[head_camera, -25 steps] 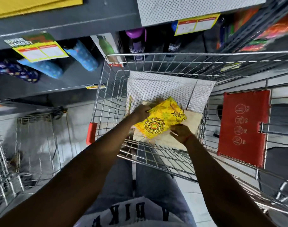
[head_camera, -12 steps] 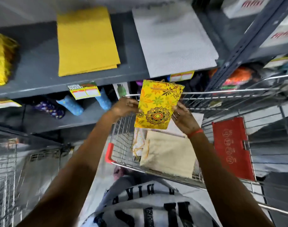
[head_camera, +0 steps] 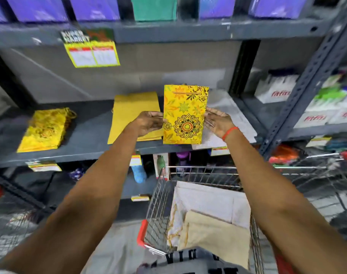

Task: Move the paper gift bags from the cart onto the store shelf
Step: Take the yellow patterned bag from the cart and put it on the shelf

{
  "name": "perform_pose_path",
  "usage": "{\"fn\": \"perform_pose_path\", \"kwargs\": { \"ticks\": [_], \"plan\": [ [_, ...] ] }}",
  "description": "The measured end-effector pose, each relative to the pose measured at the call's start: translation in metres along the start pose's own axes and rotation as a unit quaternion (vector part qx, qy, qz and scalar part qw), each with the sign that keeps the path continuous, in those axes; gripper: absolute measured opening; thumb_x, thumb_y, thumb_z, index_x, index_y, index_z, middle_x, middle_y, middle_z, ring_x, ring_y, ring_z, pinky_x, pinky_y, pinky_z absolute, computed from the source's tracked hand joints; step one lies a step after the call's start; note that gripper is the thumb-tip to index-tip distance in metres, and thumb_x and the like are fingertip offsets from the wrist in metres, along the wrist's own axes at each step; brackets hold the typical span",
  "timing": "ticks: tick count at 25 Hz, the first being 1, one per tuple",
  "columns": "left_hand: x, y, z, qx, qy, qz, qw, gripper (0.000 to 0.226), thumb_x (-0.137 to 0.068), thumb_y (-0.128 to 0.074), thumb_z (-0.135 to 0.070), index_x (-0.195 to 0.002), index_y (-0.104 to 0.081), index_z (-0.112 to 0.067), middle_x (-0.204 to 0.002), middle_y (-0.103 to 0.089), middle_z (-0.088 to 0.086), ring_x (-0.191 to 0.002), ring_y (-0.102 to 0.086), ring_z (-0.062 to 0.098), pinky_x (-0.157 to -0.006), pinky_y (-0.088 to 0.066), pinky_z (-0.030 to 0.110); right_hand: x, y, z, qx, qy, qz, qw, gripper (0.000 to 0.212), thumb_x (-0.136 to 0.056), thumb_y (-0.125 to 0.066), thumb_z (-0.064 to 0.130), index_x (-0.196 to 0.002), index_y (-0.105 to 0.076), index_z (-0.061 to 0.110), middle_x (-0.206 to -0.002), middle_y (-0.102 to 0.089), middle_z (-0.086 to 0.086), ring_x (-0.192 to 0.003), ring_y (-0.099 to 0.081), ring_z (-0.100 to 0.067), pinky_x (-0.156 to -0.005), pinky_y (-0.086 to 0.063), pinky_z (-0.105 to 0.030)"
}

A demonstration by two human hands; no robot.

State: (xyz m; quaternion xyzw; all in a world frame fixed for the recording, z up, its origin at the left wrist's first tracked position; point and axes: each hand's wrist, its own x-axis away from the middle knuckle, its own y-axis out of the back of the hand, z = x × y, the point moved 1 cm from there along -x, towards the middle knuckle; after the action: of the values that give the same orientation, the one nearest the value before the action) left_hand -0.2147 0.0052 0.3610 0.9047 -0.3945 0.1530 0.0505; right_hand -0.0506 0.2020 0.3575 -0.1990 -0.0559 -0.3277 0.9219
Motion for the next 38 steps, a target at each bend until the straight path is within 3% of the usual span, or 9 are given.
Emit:
{"fn": "perform_pose_path", "kwargs": {
  "ticks": [4, 8, 14, 20, 23, 25, 28, 33, 38],
  "plan": [
    [-0.005, -0.001, -0.011, 0.025, 0.012, -0.051, 0.998, 0.015, -0.090, -0.054, 0.003, -0.093, -0.058, -0.011, -0.074, -0.070, 0.006, -0.069, -0.062, 0.014, -0.092, -0.048, 0.037, -0.017, -0.024, 0.010, 0.045, 0.013, -0.065, 0.997, 0.030, -0.088, -0.051, -0.012, -0.077, -0.059, 0.014, -0.068, -0.066, -0.002, -0.069, -0.058, -0.014, -0.071, -0.048, -0.025],
    [0.000, 0.014, -0.011, 0.056, -0.004, -0.116, 0.992, 0.015, -0.090, -0.053, 0.004, -0.093, -0.059, -0.009, -0.049, -0.069, -0.004, -0.068, -0.055, 0.013, -0.074, -0.049, 0.027, -0.029, -0.056, 0.003, 0.062, 0.025, -0.091, 0.994, 0.034, -0.087, -0.050, -0.013, -0.070, -0.059, 0.015, -0.086, -0.064, -0.017, -0.082, -0.061, -0.025, -0.086, -0.052, -0.038],
    [0.010, 0.082, -0.008, 0.107, -0.062, -0.207, 0.971, 0.027, -0.089, -0.055, 0.000, -0.072, -0.059, -0.020, -0.054, -0.063, -0.007, -0.050, -0.052, 0.006, -0.055, -0.042, 0.020, -0.044, -0.132, -0.023, 0.082, 0.031, -0.071, 0.994, 0.029, -0.092, -0.052, -0.003, -0.071, -0.059, 0.017, -0.092, -0.061, -0.012, -0.079, -0.058, -0.019, -0.089, -0.050, -0.038],
    [0.024, 0.207, 0.003, 0.191, -0.071, -0.315, 0.927, 0.029, -0.087, -0.051, 0.015, -0.068, -0.060, -0.006, -0.046, -0.066, -0.001, -0.045, -0.062, 0.011, -0.059, -0.053, 0.028, -0.056, -0.241, -0.095, 0.218, -0.044, 0.056, 0.973, 0.028, -0.093, -0.051, -0.004, -0.120, -0.054, -0.012, -0.100, -0.054, -0.016, -0.063, -0.051, -0.017, -0.083, -0.052, -0.041],
    [0.033, 0.275, 0.019, 0.174, -0.079, -0.386, 0.903, 0.018, -0.087, -0.049, 0.016, -0.088, -0.066, 0.009, -0.073, -0.068, 0.011, -0.076, -0.060, 0.021, -0.085, -0.050, 0.039, -0.063, -0.312, -0.129, 0.226, -0.057, 0.092, 0.968, 0.015, -0.091, -0.053, -0.009, -0.103, -0.055, 0.000, -0.080, -0.058, -0.011, -0.053, -0.056, -0.013, -0.068, -0.058, -0.029],
    [0.040, 0.318, 0.028, 0.156, -0.080, -0.425, 0.888, 0.024, -0.088, -0.044, 0.015, -0.091, -0.066, 0.007, -0.089, -0.062, 0.014, -0.084, -0.054, 0.021, -0.083, -0.048, 0.035, -0.072, -0.361, -0.150, 0.237, -0.058, 0.109, 0.964, 0.011, -0.090, -0.052, -0.010, -0.094, -0.053, 0.000, -0.069, -0.053, -0.007, -0.040, -0.058, -0.008, -0.052, -0.056, -0.019],
    [0.051, 0.370, 0.043, 0.077, -0.047, -0.493, 0.865, 0.031, -0.089, -0.039, 0.010, -0.096, -0.069, 0.003, -0.100, -0.063, 0.017, -0.089, -0.049, 0.017, -0.080, -0.039, 0.025, -0.082, -0.417, -0.179, 0.264, -0.067, 0.140, 0.952, 0.021, -0.090, -0.052, -0.011, -0.076, -0.055, 0.005, -0.069, -0.052, -0.007, -0.055, -0.054, -0.015, -0.077, -0.054, -0.035],
    [0.047, 0.433, 0.060, 0.007, 0.027, -0.503, 0.864, 0.033, -0.092, -0.034, 0.005, -0.094, -0.067, 0.009, -0.094, -0.056, 0.012, -0.091, -0.046, 0.017, -0.063, -0.039, 0.007, -0.098, -0.477, -0.221, 0.313, -0.059, 0.130, 0.939, 0.033, -0.086, -0.053, -0.011, -0.058, -0.057, 0.006, -0.078, -0.063, -0.031, -0.064, -0.057, -0.020, -0.084, -0.054, -0.047],
    [0.041, 0.443, 0.064, -0.108, 0.076, -0.508, 0.851, 0.036, -0.093, -0.038, -0.006, -0.110, -0.069, -0.003, -0.119, -0.065, 0.026, -0.115, -0.060, 0.036, -0.094, -0.046, 0.046, -0.110, -0.490, -0.239, 0.365, -0.039, 0.130, 0.921, 0.022, -0.084, -0.057, -0.005, -0.100, -0.061, -0.021, -0.108, -0.064, -0.040, -0.089, -0.064, -0.032, -0.098, -0.047, -0.059]
  ]
}}
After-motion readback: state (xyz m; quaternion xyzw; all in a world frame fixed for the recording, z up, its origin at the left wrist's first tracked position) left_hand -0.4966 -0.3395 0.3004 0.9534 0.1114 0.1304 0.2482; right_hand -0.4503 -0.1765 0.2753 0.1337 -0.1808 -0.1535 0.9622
